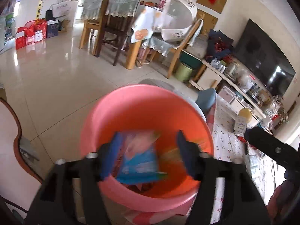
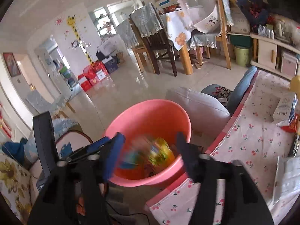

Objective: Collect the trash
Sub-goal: 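Open both tools to drop the wet-wipe pack and snack bag into the bucket, then move the left tool to the white paper packet while the right tool approaches the white yogurt bottle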

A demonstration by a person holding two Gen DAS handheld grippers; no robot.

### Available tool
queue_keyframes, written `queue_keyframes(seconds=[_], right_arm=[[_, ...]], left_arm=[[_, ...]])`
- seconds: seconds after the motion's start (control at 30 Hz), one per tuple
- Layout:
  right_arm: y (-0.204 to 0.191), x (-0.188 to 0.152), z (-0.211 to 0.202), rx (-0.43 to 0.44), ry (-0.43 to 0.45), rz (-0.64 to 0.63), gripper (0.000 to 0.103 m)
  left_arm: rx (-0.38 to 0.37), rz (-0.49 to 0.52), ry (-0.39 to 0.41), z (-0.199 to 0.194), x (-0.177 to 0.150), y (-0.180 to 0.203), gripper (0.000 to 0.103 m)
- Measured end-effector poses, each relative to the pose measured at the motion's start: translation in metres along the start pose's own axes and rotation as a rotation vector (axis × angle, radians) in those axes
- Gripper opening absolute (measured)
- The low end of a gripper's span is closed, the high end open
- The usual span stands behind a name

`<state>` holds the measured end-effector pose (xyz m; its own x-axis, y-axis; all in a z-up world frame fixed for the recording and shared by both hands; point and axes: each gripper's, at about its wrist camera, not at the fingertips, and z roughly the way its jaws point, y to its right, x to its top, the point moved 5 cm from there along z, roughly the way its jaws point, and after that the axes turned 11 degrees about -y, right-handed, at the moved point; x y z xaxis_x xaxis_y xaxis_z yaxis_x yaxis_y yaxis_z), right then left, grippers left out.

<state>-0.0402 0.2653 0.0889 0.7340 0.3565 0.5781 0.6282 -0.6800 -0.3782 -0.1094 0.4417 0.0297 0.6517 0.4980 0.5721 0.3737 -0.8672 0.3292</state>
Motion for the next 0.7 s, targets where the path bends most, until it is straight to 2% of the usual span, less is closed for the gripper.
queue_keyframes(seconds=[0.1,0.13,0.2,0.43,0.7], right_arm=[[0.004,-0.010,-0.008,-0.038,0.019,0.019,0.079],[0.006,-0.013,-0.012,-0.064,0.024,0.015,0.083],[0.012,-0.020,-0.020,-0.132,0.031,0.004,0.087],[0.036,-0.039,-0.060,-0.306,0.065,0.017,0.089],[0.068,-0.061,-0.100,-0.409,0.101,0.066,0.089]], left_arm=[[0.018,0.007,0.030,-0.009,-0.001,-0.003,0.078],[0.027,0.008,0.036,-0.012,-0.002,-0.002,0.083],[0.031,0.015,0.045,-0.017,-0.005,0.001,0.084],[-0.007,0.053,0.049,-0.033,-0.016,0.025,0.091],[-0.044,0.145,0.050,-0.043,-0.032,0.071,0.093]])
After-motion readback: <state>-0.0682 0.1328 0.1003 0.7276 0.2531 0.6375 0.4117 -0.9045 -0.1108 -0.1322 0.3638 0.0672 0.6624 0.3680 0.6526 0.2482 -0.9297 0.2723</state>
